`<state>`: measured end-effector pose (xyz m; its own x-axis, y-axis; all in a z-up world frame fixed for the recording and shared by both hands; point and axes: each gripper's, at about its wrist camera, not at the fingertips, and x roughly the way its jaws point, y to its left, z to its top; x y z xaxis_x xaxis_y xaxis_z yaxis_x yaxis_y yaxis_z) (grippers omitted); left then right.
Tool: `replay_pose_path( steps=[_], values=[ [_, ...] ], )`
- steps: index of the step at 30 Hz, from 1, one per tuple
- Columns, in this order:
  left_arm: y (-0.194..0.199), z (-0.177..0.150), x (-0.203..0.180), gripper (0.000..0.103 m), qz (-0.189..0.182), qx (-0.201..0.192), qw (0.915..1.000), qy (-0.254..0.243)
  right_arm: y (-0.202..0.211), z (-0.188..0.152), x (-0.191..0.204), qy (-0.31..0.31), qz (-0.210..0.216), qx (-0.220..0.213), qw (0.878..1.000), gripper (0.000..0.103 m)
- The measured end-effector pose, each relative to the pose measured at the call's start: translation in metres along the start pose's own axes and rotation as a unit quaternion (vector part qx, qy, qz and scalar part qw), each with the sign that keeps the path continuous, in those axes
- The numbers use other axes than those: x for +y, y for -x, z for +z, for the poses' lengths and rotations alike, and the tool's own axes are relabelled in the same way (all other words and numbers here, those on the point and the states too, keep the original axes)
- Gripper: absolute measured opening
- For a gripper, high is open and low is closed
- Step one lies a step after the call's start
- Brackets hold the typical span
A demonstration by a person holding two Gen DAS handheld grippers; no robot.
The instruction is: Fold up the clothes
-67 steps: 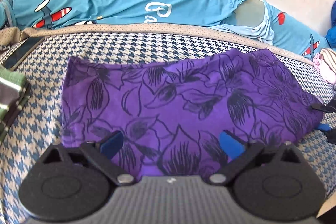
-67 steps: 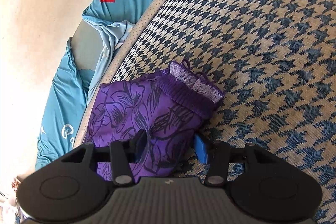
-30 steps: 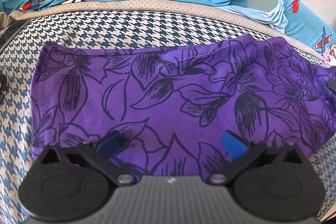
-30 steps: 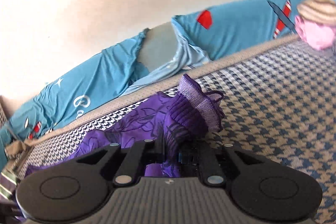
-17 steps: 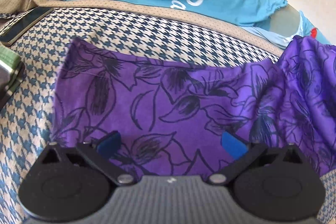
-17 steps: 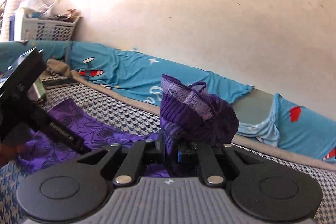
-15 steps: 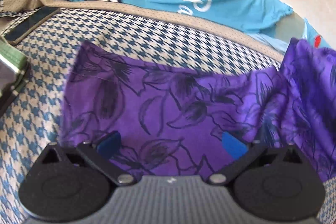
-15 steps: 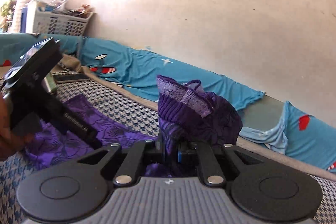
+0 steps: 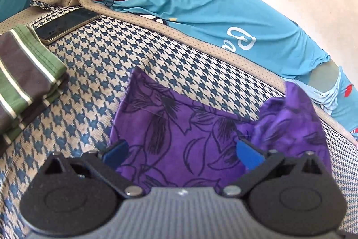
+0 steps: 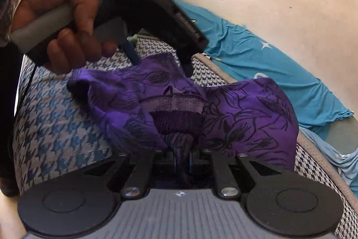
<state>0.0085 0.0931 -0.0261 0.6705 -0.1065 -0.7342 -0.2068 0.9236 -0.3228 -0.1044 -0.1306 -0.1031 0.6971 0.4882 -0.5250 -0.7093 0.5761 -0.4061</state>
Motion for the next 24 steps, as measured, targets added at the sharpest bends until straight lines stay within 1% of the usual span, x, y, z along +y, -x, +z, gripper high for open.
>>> replay_pose_path(
  steps=[2,5,7,9,10,12,15,19,21,24],
  values=[
    [-0.002,-0.003,-0.006,0.103,-0.009,0.006,0.9999,-0.01,-0.009,-0.004,0.01,0.015,0.005,0.009,1.0,0.011],
    [-0.005,-0.008,-0.015,0.103,-0.017,0.015,0.9994,-0.028,-0.019,-0.008,0.016,0.03,-0.008,0.017,0.999,0.011],
    [-0.006,-0.01,-0.019,0.103,-0.018,0.014,0.999,-0.038,-0.019,-0.007,0.011,0.016,-0.002,0.021,1.0,0.011],
    [-0.006,-0.011,-0.021,0.103,-0.015,0.011,0.9988,-0.046,-0.016,-0.003,0.004,-0.012,0.006,0.023,1.0,0.012],
    [-0.006,-0.011,-0.022,0.103,-0.013,0.009,0.9988,-0.046,-0.012,-0.002,-0.001,-0.028,0.013,0.018,0.999,0.012],
    [-0.004,-0.009,-0.02,0.103,-0.014,0.004,0.9991,-0.04,-0.006,-0.001,-0.009,-0.058,0.025,0.007,0.998,0.013],
    [-0.005,-0.007,-0.016,0.103,-0.01,0.005,0.9995,-0.03,0.005,0.001,-0.021,-0.093,0.028,-0.01,0.995,0.016],
    [-0.01,-0.007,-0.011,0.103,-0.002,0.017,0.9997,-0.017,0.009,-0.001,-0.032,-0.125,0.027,-0.013,0.992,0.017],
    [-0.009,-0.006,-0.008,0.103,0.006,0.012,0.9998,-0.013,0.011,0.0,-0.032,-0.123,0.022,-0.014,0.992,0.017],
    [-0.005,0.001,0.001,0.103,0.016,0.0,0.9998,0.008,0.013,-0.001,-0.024,-0.104,-0.005,-0.011,0.995,0.016]
  ],
)
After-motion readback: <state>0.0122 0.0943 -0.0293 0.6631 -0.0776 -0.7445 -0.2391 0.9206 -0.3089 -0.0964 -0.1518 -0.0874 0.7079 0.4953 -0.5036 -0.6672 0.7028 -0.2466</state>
